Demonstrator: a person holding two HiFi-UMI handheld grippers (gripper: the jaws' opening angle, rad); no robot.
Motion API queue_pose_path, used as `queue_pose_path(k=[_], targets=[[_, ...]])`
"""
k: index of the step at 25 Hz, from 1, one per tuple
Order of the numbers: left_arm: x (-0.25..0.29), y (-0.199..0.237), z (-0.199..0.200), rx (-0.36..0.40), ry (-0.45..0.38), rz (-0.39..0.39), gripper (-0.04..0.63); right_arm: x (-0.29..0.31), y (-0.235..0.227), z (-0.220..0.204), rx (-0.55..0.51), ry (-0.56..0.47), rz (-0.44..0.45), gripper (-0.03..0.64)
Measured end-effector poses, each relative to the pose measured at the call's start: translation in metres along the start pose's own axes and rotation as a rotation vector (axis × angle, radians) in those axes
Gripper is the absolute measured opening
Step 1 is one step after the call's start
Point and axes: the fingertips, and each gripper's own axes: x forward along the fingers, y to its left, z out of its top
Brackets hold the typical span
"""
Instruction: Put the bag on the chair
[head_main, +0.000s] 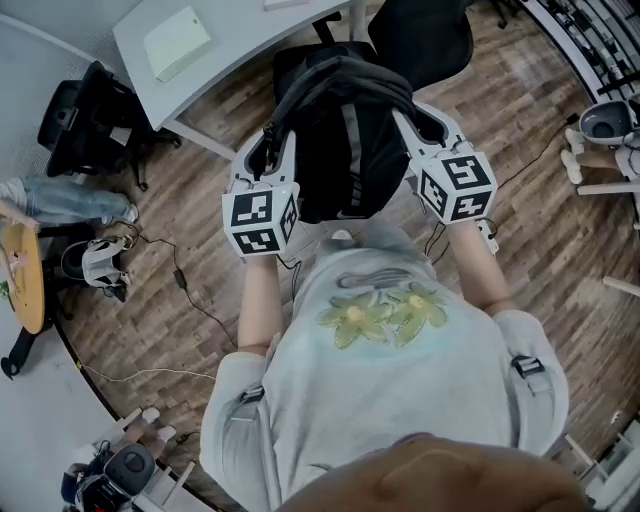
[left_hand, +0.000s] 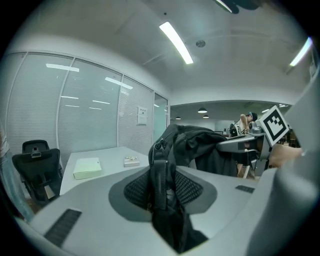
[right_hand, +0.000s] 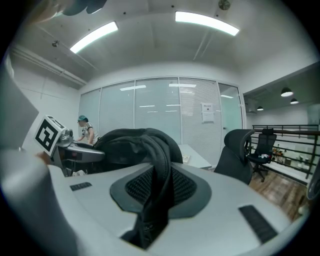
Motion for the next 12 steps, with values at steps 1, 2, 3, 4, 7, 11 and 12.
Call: queue_pose_path(k=[1, 2, 3, 4, 7, 11, 12], targets=[[0.002, 0.002, 0.003, 0.004, -0.007, -0.004, 0.132, 0.002, 0.0, 0.003, -0.002, -0.003, -0.004, 0.075], [0.005, 0.005, 0.006, 0.008, -0.013, -0.007, 0.132, 0.005, -0.001, 0.006, -0.005, -0.005, -0.008, 0.075], [0.009, 0.008, 0.009, 0.012, -0.016, -0.009, 0.132, 0.008, -0.002, 0.009, -0.006, -0.006, -0.011, 0.075], [0.013, 0.01, 0.012, 0.015, -0.018, -0.011, 0.132, 0.011, -0.004, 0.012, -0.008, -0.008, -0.013, 0.075], [0.022, 0.01, 0.018, 0.02, -0.02, -0.017, 0.132, 0.016, -0.01, 0.019, -0.011, -0.012, -0.022, 0.075], [0.032, 0.01, 0.026, 0.03, -0.031, -0.025, 0.132, 0.025, -0.022, 0.028, -0.009, -0.024, -0.027, 0.075], [0.036, 0.012, 0.03, 0.033, -0.036, -0.024, 0.132, 0.03, -0.025, 0.031, -0.008, -0.028, -0.027, 0.075]])
